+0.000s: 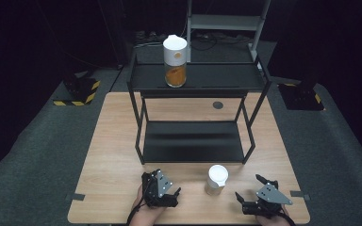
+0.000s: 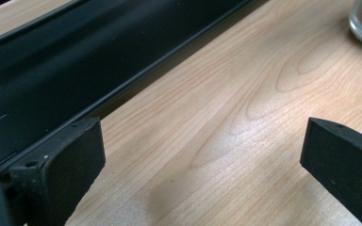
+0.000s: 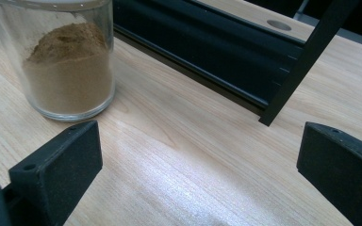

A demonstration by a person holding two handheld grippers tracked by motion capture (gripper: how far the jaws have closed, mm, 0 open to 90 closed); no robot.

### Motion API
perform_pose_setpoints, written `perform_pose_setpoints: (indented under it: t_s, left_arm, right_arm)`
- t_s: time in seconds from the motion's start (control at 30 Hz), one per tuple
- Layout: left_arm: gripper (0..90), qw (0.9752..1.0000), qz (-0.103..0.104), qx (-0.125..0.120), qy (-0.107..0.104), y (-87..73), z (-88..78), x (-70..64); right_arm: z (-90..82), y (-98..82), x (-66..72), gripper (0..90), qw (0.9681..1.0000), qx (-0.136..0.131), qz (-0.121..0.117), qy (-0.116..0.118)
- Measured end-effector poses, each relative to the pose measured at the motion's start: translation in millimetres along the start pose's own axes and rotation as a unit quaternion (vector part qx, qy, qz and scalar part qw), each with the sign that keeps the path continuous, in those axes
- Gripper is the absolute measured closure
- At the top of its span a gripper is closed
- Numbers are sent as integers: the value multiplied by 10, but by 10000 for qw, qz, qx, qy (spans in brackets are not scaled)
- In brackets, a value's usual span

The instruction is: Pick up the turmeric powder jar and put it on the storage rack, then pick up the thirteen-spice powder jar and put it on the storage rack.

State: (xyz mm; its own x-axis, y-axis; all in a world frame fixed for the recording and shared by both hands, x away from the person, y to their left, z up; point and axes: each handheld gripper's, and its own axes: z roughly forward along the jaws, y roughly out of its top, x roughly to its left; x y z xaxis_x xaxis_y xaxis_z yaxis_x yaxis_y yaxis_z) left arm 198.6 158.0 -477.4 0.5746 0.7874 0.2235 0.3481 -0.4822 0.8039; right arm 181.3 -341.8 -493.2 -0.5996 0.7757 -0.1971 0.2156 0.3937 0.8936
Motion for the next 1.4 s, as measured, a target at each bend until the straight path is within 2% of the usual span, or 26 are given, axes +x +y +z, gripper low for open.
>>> perform_pose_setpoints:
  t_s: [0.2, 0.33, 0.47, 0.67, 0.87, 1.07, 1.4]
  left_arm:
    - [8, 9999, 111, 4, -39, 3, 2, -4]
    - [8, 9999, -3, -27, -161, -9, -1, 61]
    - [8, 9998, -141, -57, -126, -24, -8, 71]
    - [9, 9998, -100, -23, -153, -11, -1, 79]
    - [9, 9999, -24, -19, -166, -7, -2, 72]
    - [9, 9998, -39, 1, -183, -1, 2, 78]
    - [9, 9998, -53, -25, -202, -10, 2, 87]
  right_arm:
    - [-15, -21, 41, 0, 9999, -60, -22, -86]
    - [-29, -5, 27, 0, 10000, -33, 14, -40]
    - [-81, 17, 1, 0, 9999, -156, 54, 22]
    - [-127, 70, 10, 0, 9994, -317, -10, 121]
    - [-171, 136, 107, 0, 9985, -438, -139, 286]
    - [-175, 205, 204, 0, 9971, -539, -231, 479]
    - [-114, 238, 330, 0, 9952, -702, -99, 677]
